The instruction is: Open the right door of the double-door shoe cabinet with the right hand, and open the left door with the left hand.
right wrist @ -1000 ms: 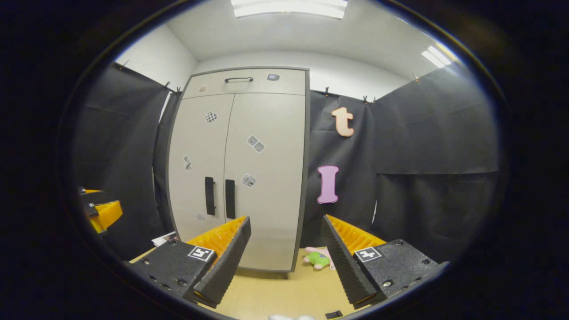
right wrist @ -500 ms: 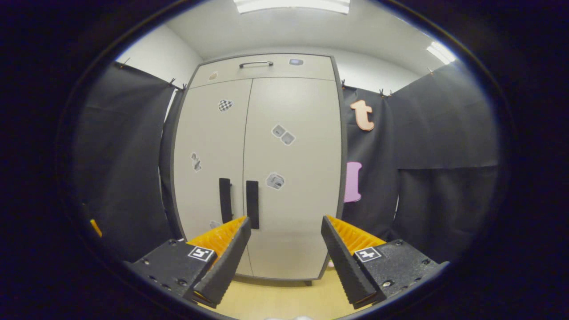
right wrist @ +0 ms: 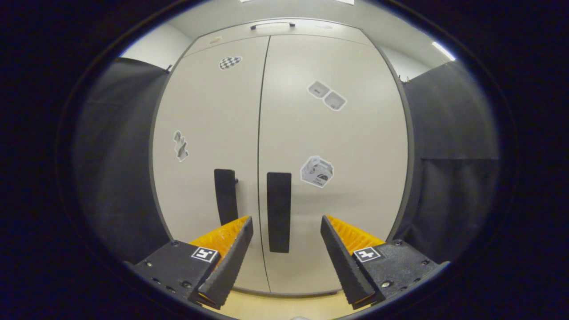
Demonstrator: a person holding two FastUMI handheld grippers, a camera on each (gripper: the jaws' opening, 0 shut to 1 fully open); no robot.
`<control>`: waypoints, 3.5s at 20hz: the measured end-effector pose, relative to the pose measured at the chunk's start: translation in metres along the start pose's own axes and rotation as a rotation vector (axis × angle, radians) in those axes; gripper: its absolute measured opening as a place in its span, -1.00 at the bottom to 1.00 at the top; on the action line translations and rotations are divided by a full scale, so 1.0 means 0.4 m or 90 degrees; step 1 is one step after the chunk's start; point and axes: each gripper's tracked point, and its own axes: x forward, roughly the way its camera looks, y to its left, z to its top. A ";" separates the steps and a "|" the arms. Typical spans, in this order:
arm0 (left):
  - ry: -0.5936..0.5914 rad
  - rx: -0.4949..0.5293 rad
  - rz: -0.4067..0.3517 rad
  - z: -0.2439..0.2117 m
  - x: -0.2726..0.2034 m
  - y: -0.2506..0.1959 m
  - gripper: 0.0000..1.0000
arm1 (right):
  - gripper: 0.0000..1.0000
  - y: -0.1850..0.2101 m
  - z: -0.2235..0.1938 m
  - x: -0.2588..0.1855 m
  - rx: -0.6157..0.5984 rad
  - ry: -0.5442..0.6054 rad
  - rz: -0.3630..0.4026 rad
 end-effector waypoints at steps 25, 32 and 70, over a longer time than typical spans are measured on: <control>0.003 -0.012 -0.019 0.002 -0.002 -0.016 0.90 | -0.53 -0.024 -0.031 -0.040 0.018 0.038 0.028; -0.001 -0.013 -0.070 -0.006 -0.022 -0.047 0.90 | -0.57 -0.101 -0.047 -0.188 0.030 0.037 0.022; -0.011 -0.011 -0.187 0.031 -0.122 -0.496 0.91 | -0.93 -0.600 -0.049 -0.401 0.052 0.044 0.036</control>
